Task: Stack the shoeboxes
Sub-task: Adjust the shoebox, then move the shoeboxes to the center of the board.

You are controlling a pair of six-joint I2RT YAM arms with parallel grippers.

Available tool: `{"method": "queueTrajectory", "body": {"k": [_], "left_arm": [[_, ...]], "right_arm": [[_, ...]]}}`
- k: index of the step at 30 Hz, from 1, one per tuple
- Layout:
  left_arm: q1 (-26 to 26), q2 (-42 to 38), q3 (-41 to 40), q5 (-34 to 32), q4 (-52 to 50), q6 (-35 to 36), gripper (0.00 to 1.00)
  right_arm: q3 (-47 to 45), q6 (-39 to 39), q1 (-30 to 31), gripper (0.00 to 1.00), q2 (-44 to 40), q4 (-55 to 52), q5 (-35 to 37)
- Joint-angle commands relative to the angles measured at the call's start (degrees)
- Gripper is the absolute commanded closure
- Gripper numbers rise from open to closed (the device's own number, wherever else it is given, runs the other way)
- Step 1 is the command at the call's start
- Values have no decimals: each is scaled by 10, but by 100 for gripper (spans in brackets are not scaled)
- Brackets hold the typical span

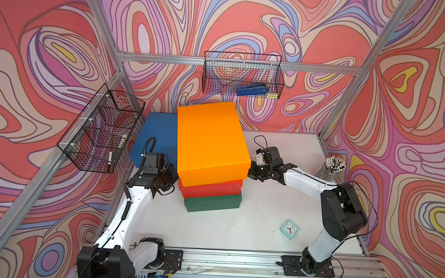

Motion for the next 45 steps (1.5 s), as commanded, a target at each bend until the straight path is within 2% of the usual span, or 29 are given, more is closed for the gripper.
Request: {"method": "queueTrajectory", "body": {"k": [1,9,15,19,27,33,37,45], "left_arm": [[1,35,-42,-43,-64,7,100],[1,-19,6,-67,-122,21,100],[2,-70,69,-117,-180,47,100],[2,-79,76,-137,-184,57,100],[9,-39,14,-127,-149,46,100],[12,8,-15,-90,-85,28,100],[10,50,-37,-41,-24,11,100],[-51,126,-34,-45,39,-9,100]], "right_arm": [[-6,5,2,100,11,14,-8],[0,1,4,100,15,10,-8],[2,0,4,100,19,9,-10],[3,-3,5,100,21,6,-9],[4,-11,5,100,20,-4,-8],[4,-9,5,100,22,1,-11],[4,5,6,100,43,20,-25],[3,17,10,100,49,24,-18]]}}
